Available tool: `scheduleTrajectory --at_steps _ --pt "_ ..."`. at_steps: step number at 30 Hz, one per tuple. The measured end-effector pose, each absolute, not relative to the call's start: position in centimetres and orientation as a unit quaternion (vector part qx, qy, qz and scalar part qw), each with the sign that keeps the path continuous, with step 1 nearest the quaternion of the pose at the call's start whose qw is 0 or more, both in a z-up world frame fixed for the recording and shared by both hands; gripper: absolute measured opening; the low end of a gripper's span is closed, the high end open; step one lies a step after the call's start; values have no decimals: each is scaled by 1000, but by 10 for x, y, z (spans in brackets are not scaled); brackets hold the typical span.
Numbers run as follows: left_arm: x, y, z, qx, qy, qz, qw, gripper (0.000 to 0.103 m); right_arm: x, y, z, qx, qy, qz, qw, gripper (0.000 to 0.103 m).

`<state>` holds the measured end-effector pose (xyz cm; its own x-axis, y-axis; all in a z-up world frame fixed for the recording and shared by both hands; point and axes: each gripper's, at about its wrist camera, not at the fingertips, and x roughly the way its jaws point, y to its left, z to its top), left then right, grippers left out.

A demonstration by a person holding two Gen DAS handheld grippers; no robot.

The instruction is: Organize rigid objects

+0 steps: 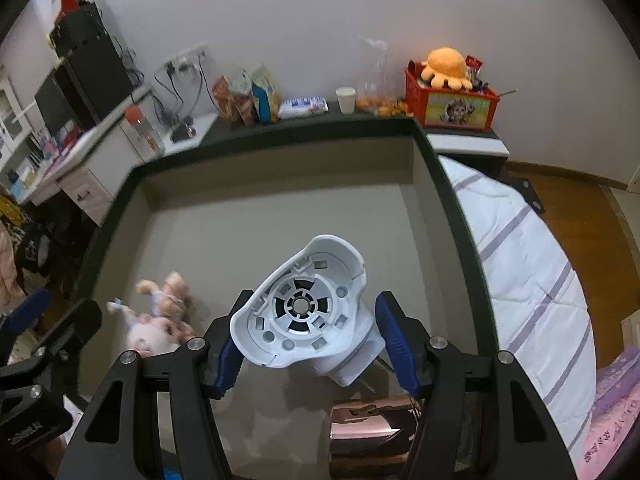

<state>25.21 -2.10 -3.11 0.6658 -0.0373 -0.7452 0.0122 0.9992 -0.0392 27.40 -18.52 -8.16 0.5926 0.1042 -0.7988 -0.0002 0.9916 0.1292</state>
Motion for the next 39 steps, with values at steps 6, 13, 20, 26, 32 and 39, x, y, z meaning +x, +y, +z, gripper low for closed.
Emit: scheduleTrajectory --at_steps 6,13,20,26,32,39 --pt "249 -25 -33 -13 413 -17 910 103 274 -186 -88 62 468 32 881 70" --pt "219 -21 -12 -15 395 -14 919 103 244 -181 -62 60 423 54 903 83" --pt "170 -19 14 -18 372 -15 928 103 192 -198 -28 73 373 45 924 83" --pt "131 -31 27 -7 363 -24 932 103 149 -207 -15 80 355 34 931 83" --pt "91 -47 33 -2 354 -33 935 103 97 -217 -12 76 342 24 936 83" --pt "45 -48 27 -3 337 -30 941 103 49 -223 -21 78 327 19 942 83"
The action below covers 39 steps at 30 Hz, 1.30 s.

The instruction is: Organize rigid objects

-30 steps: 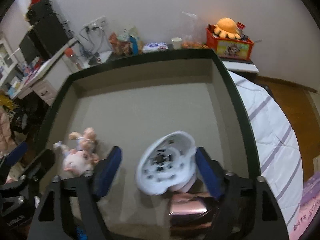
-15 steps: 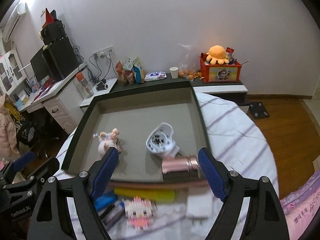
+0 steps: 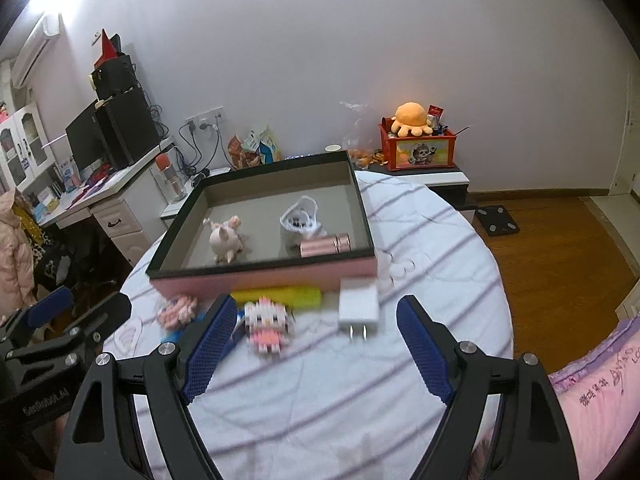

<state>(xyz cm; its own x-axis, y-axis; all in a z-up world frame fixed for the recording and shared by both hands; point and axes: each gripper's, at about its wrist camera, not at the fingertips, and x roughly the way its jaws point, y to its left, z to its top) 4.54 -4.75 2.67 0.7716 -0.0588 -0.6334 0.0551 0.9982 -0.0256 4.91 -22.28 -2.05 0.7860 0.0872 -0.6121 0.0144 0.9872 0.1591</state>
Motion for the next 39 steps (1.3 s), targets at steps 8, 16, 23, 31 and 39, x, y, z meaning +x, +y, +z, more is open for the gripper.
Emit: scheduleTrajectory --at_steps 8,16,23,31,39 --pt "21 -39 9 2 338 -23 941 103 17 -219 -42 78 327 18 942 84" --pt "26 -31 4 -7 340 -23 940 103 22 -218 -46 77 329 13 941 84" --pt "32 -33 -4 -10 348 -28 937 103 27 -215 -52 73 337 12 939 83" --pt "43 -20 -36 -16 380 -32 924 103 33 -220 -65 78 349 8 934 83" --pt "62 -14 -66 -25 411 -38 910 103 46 -225 -83 84 368 2 926 83"
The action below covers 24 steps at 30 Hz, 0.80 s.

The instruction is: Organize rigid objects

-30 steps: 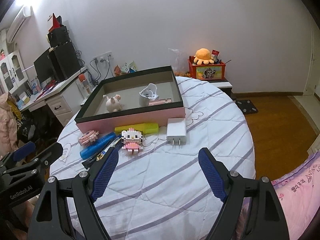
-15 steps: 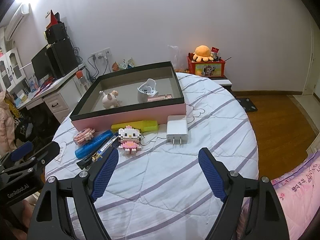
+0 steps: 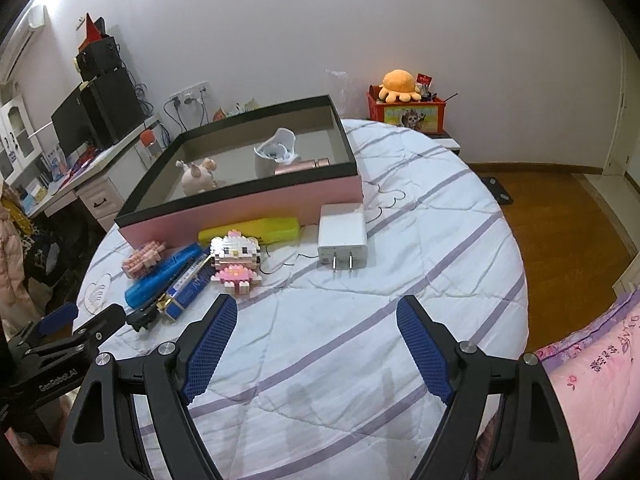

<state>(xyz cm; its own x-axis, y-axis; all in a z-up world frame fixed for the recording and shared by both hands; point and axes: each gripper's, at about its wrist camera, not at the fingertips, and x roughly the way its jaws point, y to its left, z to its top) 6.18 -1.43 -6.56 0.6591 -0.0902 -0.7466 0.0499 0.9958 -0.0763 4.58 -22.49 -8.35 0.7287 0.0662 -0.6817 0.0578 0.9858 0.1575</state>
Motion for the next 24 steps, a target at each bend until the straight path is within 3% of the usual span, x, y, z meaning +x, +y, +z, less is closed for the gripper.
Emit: scheduleTrajectory --at_steps 6,9,11,15,24 --pt "75 -31 -85 -7 436 -62 898 102 53 -226 -93 87 380 1 921 83" --pt "81 -36 -94 -2 451 -62 891 87 54 -225 -95 85 382 1 920 83" --pt "83 -39 -93 5 446 -59 893 86 55 -227 -96 86 383 -2 920 84" --pt "87 -39 -90 2 443 -61 894 67 55 -228 -97 88 385 -6 919 83" --pt "90 -33 -88 -12 440 -87 894 40 56 -227 -97 88 384 -7 919 83"
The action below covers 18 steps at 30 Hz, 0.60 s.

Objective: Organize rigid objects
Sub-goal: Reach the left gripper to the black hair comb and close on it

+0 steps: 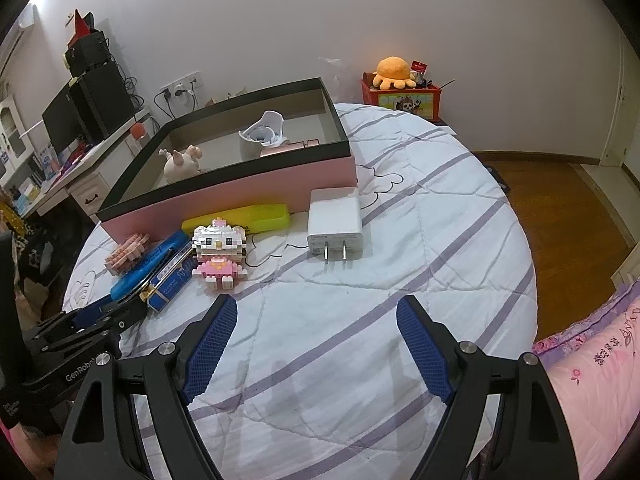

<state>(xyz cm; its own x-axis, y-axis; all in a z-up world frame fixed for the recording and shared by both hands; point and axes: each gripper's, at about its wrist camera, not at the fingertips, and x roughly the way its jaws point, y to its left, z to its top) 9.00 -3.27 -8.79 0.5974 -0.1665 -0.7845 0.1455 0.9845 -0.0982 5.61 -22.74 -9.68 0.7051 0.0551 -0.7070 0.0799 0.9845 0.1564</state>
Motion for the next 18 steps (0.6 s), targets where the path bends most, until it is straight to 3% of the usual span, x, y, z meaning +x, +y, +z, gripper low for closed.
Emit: scheduleTrajectory --at_steps 4,12,15,18 --pt "85 -31 -86 -23 440 -106 891 35 57 -226 -96 86 384 -7 919 83" --pt "89 -33 -87 -29 441 -103 891 35 58 -225 -96 84 384 -6 919 84" --pt "83 -31 -86 -37 442 -113 889 21 58 -226 -95 83 383 -8 920 84" --pt "77 -33 -89 -40 442 -128 887 18 58 -228 -95 86 382 -10 920 83"
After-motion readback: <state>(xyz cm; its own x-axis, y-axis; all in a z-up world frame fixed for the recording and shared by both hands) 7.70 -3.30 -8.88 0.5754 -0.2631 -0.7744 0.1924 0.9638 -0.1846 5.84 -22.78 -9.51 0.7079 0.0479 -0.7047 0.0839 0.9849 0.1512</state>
